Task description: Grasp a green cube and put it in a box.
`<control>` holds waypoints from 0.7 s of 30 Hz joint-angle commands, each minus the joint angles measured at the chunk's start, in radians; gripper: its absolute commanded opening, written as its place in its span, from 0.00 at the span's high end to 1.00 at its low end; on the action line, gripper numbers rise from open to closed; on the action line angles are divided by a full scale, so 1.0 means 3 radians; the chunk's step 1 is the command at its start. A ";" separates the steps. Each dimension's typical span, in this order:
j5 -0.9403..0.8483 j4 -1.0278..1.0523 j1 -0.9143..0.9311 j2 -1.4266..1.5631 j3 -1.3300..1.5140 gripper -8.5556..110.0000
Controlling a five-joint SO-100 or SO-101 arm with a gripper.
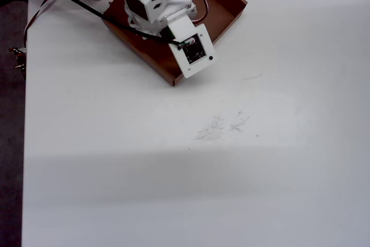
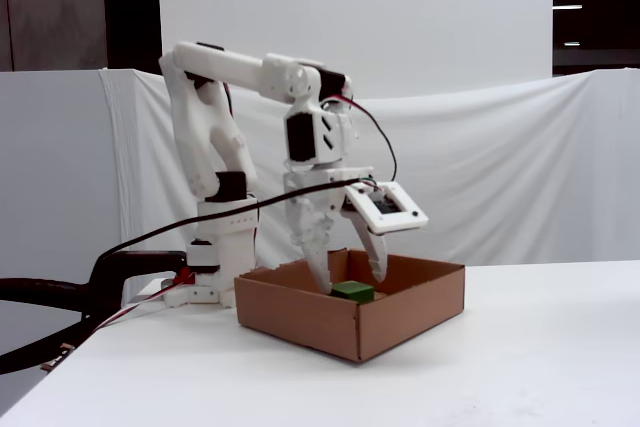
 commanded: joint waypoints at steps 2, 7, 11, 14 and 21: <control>-0.0026 0.0297 0.0210 0.0194 -0.0491 0.68; -0.0041 0.0573 0.0506 0.0220 -0.0895 0.70; -0.0307 0.0644 0.0823 0.0291 -0.1002 0.71; -0.0532 0.0660 0.1120 0.0419 -0.0997 0.71; -0.1110 0.0593 0.1917 0.1079 -0.0522 0.73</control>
